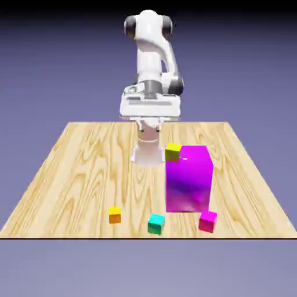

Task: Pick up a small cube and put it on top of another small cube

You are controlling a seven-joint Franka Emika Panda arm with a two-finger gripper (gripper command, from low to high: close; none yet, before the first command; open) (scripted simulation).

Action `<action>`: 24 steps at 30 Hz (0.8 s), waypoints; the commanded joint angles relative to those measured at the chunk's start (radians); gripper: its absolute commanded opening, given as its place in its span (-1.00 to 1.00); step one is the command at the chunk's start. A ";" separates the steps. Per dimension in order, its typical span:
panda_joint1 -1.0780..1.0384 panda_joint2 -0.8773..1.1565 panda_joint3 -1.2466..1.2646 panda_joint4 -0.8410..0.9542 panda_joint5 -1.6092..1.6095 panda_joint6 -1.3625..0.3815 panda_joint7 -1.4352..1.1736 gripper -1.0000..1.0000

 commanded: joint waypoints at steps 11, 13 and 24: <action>-0.043 0.399 0.035 0.348 0.038 -0.403 0.095 0.00; -0.051 0.471 0.042 0.411 0.045 -0.477 0.112 0.00; -0.094 0.870 0.077 0.759 0.083 -0.880 0.206 0.00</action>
